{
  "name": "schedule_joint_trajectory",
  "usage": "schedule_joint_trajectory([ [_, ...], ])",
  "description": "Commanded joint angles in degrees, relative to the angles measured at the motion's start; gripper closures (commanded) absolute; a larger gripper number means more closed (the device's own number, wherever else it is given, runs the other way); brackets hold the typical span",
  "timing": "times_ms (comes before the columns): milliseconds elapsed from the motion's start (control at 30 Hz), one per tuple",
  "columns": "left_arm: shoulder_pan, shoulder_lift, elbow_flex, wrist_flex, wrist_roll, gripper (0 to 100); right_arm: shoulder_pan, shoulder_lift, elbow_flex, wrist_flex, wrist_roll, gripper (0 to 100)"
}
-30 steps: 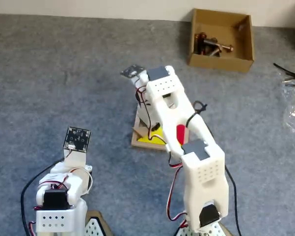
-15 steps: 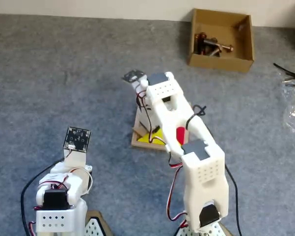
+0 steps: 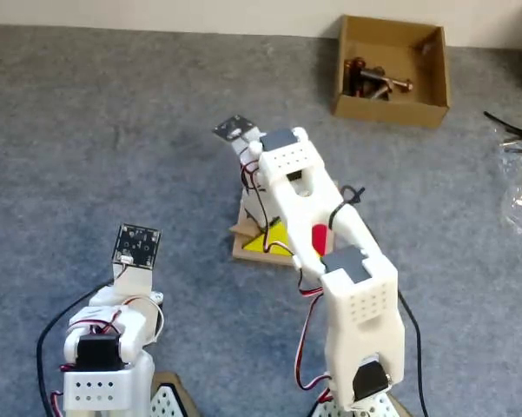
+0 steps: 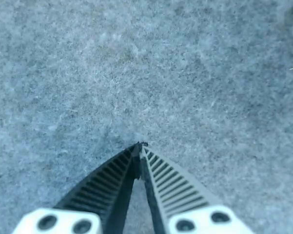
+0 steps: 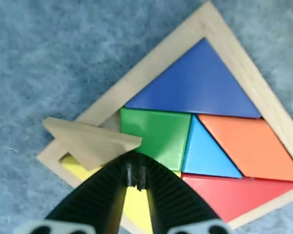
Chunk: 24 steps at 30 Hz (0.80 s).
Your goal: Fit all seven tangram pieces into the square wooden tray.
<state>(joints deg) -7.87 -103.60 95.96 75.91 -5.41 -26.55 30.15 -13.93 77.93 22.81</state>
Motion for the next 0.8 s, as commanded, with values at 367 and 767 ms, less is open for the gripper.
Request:
schedule_joint_trajectory([
  [367,1.27,-0.31,1.19,0.09,0.18,99,1.89,-1.36,-0.84,-2.86,2.9,99.4],
  [767,1.27,-0.31,1.19,0.09,0.18,99,1.71,-1.71,-7.87,-0.13,2.64,99.4],
])
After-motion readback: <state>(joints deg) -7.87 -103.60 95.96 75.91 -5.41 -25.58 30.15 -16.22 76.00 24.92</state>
